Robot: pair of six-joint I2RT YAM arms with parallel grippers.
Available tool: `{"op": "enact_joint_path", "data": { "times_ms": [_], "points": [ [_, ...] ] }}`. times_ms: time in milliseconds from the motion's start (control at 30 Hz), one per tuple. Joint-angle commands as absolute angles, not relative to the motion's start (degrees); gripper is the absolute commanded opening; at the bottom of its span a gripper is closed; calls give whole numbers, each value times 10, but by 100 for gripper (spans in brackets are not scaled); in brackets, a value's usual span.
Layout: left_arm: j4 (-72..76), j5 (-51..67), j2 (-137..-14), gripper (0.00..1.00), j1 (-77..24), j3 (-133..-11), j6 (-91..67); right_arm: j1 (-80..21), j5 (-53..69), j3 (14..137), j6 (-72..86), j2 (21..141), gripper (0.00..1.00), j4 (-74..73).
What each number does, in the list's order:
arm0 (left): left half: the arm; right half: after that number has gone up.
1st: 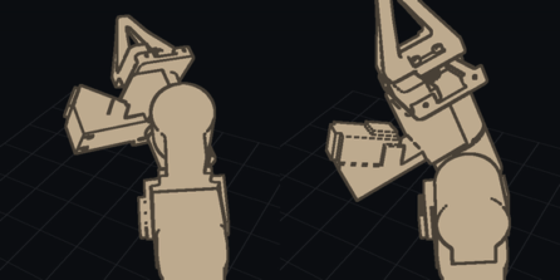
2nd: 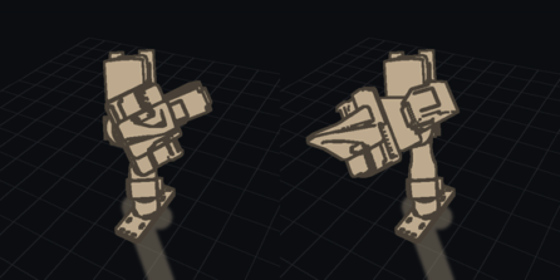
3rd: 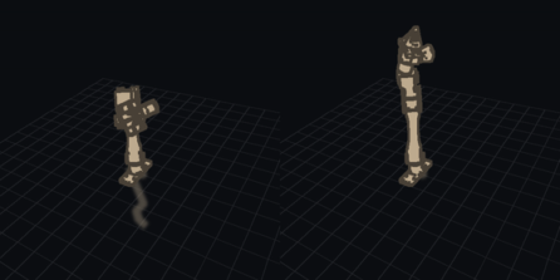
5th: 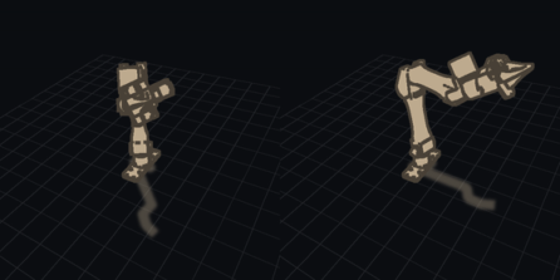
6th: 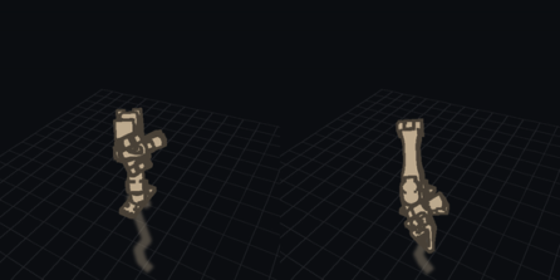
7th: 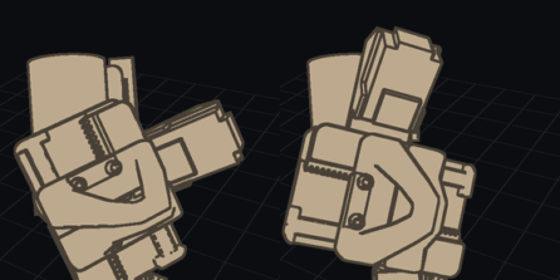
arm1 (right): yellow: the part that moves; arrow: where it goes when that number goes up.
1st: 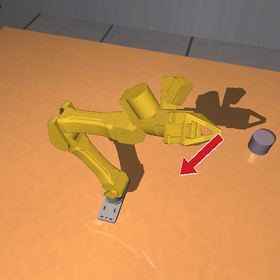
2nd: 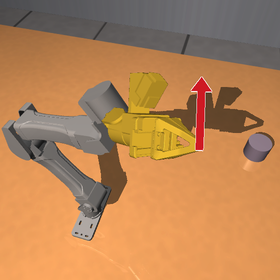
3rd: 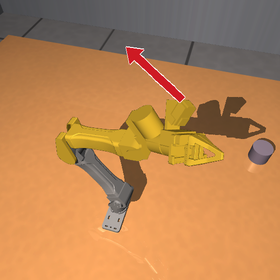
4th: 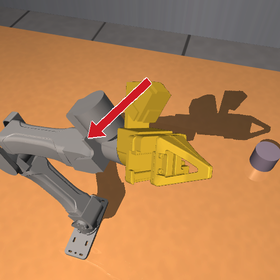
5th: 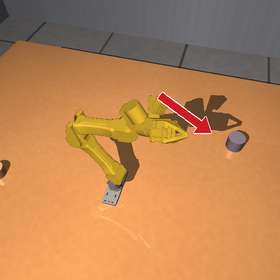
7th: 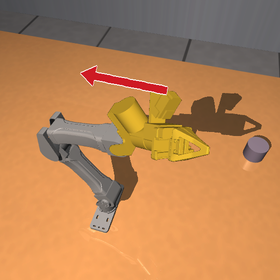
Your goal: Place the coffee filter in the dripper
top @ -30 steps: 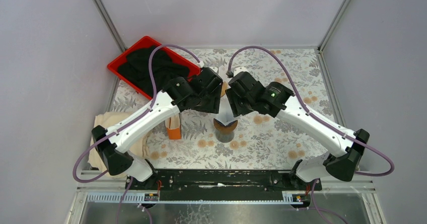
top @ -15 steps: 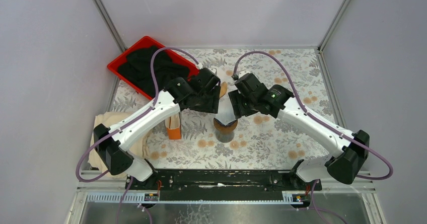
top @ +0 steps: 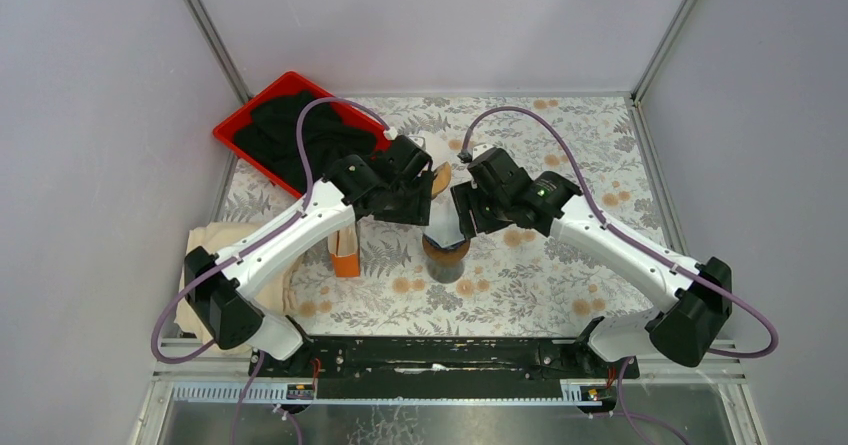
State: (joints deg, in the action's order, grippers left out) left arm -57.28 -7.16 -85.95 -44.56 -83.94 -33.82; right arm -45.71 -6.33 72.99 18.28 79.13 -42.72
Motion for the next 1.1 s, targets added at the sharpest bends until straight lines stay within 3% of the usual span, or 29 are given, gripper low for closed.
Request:
{"op": "enact_joint_path", "data": {
  "times_ms": [0, 233, 1067],
  "points": [
    [-546, -61, -839, 65, -439, -834, -328, -453, -37, 741, 173, 758, 72, -404],
    [-545, -55, -839, 65, -440, -834, -326, -453, -3, 739, 170, 753, 80, -387],
    [-543, -57, -843, 65, -440, -832, -327, -453, 29, 706, 162, 769, 88, -387]
  ]
}}
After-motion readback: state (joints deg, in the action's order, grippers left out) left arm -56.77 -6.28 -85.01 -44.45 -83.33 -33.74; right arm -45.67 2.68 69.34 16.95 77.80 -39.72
